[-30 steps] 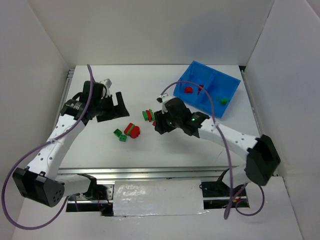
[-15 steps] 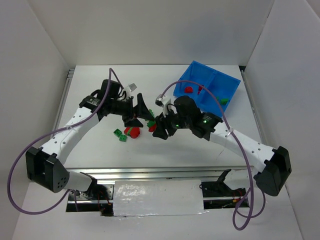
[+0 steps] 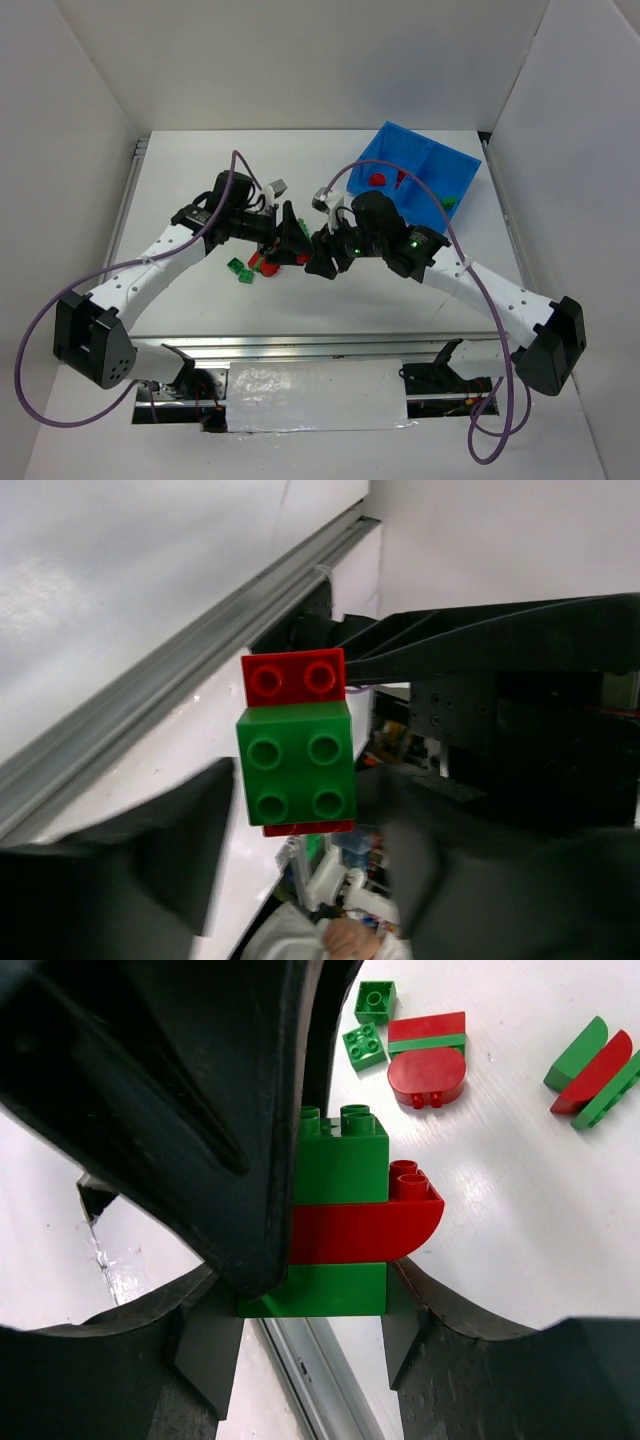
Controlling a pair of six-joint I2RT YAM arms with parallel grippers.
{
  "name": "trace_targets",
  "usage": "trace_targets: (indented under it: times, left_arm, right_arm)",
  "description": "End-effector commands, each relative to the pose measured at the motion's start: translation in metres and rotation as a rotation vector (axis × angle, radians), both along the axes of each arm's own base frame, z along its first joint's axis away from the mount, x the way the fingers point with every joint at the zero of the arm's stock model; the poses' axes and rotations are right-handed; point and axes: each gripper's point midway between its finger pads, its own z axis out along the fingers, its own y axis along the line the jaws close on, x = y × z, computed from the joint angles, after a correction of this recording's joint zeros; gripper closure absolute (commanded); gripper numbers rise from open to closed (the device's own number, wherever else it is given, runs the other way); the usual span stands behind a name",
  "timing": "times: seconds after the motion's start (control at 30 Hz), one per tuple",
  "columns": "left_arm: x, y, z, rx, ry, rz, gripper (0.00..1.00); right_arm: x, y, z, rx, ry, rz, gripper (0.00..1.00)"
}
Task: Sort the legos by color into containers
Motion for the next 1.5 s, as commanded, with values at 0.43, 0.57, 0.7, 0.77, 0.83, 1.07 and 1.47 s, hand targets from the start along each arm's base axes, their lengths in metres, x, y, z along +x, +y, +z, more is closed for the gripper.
trace_targets:
  times: [0.43, 0.57, 0.7, 0.77, 0.83, 1.07, 1.47]
  left_arm:
    - [0.006, 0.007, 0.033, -0.081, -0.145, -0.003, 1.0]
    - [0.028, 0.029, 0.041, -0.096, -0.171, 0.076, 1.0]
    - [0.036, 0.035, 0.05, -0.092, -0.202, 0.083, 1.0]
    - [0.038, 0.037, 0.045, -0.066, -0.2, 0.084, 1.0]
    - [0.039, 0.043, 0.041, -0.005, -0.219, 0.094, 1.0]
    - [0.039, 0.068, 0.033, 0.239, -0.409, 0.114, 1.0]
    - [-0.005, 0.058, 0.052, 0.127, -0.713, 0.008, 1.0]
  right_arm:
    - [-0.002, -0.014, -0.018, -0.02, -0.054, -0.01, 0.89]
    - [-0.007, -0.033, -0.023, 0.017, -0.042, -0.051, 0.9]
    - [-0.001, -0.05, -0.02, 0.09, -0.025, -0.129, 0.9]
    - [0.012, -0.064, -0.018, 0.113, -0.011, -0.231, 0.89]
    - [0.058, -0.104, -0.011, 0.102, -0.025, -0.563, 0.87]
    - [0.161, -0.27, -0.013, -0.16, 0.14, -1.448, 0.81]
    - [0.267, -0.351, -0.025, -0.261, 0.251, -1.678, 0.56]
